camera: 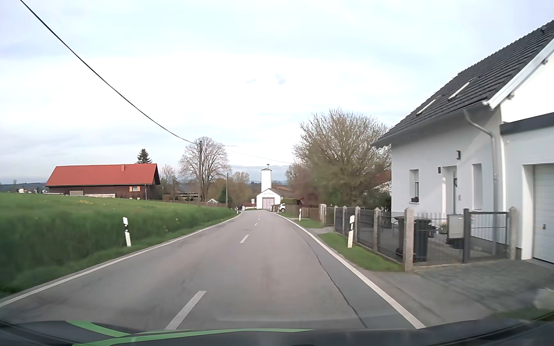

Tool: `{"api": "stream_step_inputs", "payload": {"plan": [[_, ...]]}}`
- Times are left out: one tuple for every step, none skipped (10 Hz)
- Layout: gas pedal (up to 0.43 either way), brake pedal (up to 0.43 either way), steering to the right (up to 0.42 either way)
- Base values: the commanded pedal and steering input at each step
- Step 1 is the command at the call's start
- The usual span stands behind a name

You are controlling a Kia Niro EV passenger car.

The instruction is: Follow the waypoints while adhering to traffic rules and regulations

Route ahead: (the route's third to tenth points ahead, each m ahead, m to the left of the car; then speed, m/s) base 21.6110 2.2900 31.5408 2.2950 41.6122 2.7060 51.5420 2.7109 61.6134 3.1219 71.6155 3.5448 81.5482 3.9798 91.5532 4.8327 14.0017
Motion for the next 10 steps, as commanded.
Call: {"api": "stream_step_inputs", "payload": {"plan": [[0.039,0.000,-0.001],[0.039,0.000,-0.002],[0.039,0.000,-0.004],[0.039,0.000,-0.004],[0.039,0.000,-0.004],[0.039,0.000,-0.004],[0.039,0.000,-0.004],[0.028,0.000,-0.004],[0.028,0.000,-0.004],[0.028,0.000,-0.004]]}}
